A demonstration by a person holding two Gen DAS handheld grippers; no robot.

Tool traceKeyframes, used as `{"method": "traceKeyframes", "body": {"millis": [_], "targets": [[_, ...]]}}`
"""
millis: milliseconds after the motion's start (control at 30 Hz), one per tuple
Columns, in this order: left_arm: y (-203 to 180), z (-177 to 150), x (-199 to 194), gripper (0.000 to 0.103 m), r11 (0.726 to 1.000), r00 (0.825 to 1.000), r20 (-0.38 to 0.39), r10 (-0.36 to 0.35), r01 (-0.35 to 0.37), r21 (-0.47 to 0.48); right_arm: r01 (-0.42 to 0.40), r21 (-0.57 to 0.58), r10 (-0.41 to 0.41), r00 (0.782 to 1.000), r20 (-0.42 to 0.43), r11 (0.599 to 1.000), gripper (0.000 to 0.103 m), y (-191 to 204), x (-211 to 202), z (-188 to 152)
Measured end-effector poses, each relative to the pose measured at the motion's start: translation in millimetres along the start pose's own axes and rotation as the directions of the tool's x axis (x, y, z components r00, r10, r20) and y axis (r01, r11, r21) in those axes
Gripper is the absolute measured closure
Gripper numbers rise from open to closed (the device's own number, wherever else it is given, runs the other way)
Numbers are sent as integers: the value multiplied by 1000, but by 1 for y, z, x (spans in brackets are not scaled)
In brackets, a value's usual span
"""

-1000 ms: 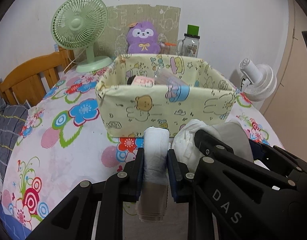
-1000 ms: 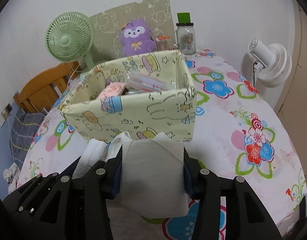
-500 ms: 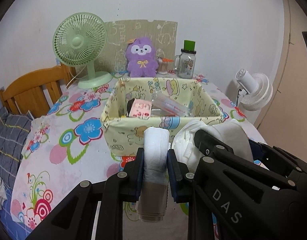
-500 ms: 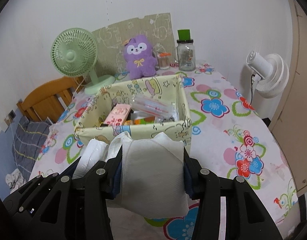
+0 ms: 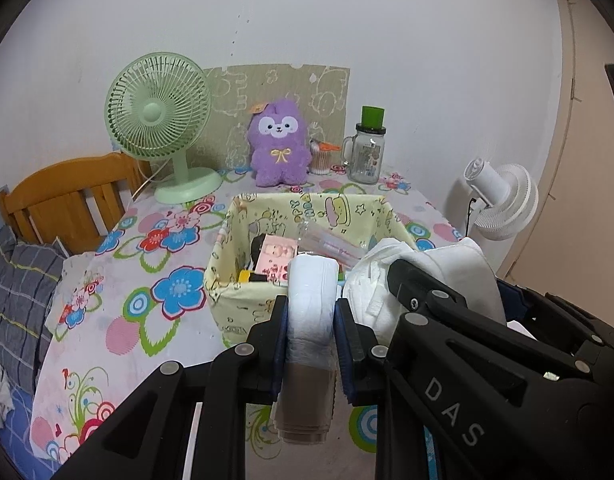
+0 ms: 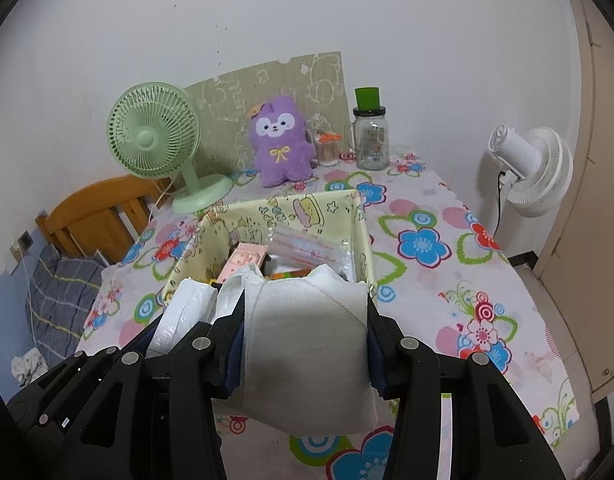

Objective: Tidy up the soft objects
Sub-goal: 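Lift and carry the roll with the left gripper while the right gripper carries the cloth over the box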

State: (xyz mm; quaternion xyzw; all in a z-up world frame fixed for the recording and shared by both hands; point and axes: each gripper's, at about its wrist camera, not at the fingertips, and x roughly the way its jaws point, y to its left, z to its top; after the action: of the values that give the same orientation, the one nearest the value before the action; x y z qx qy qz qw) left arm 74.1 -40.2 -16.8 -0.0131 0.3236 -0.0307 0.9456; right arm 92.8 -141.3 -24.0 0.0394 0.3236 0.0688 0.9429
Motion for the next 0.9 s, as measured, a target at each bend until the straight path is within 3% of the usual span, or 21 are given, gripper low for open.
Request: {"method": "traceKeyframes", "body": {"millis": [900], "targets": [[8, 33, 19, 82, 1000, 999, 44, 17, -16, -13, -22, -17, 22, 999, 40, 1000, 51, 5, 21, 34]]}}
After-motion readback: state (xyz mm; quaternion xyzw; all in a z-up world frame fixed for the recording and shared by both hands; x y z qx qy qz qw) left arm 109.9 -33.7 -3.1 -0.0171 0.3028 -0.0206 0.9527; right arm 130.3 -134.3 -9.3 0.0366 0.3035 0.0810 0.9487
